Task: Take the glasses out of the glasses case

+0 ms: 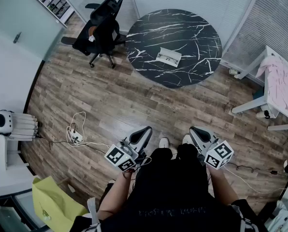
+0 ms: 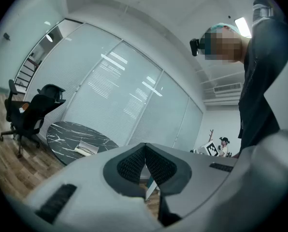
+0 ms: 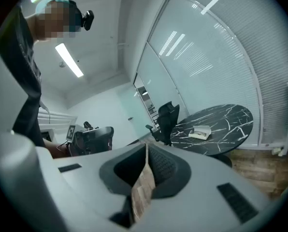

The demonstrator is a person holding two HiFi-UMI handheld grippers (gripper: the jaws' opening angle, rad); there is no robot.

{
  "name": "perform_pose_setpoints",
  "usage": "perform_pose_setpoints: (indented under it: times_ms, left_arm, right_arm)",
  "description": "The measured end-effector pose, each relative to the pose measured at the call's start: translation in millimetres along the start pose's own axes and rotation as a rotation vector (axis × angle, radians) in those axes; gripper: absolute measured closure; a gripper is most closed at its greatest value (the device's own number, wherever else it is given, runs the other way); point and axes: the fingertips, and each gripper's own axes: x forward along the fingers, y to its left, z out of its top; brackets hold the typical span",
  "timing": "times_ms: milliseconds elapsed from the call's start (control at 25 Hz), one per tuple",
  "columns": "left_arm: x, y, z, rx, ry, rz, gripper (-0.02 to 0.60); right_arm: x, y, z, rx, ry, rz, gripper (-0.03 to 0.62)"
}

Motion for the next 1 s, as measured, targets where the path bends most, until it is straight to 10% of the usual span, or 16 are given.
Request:
perform_pose_setpoints:
  times_ms: [440, 1000]
  left_arm:
    - [7.1, -14.9, 15.8, 0.067, -0.008, -0.006, 0.561]
    - [18.7, -20.7, 22.6, 0.075, -0.046, 0.091, 0.561]
  right_arm:
    - [6.4, 30.7, 32.0, -0.151, -0.066, 0.083, 0.556]
    - [-15.2, -15.6, 27.6, -0.062, -0.095, 0.144, 0.556]
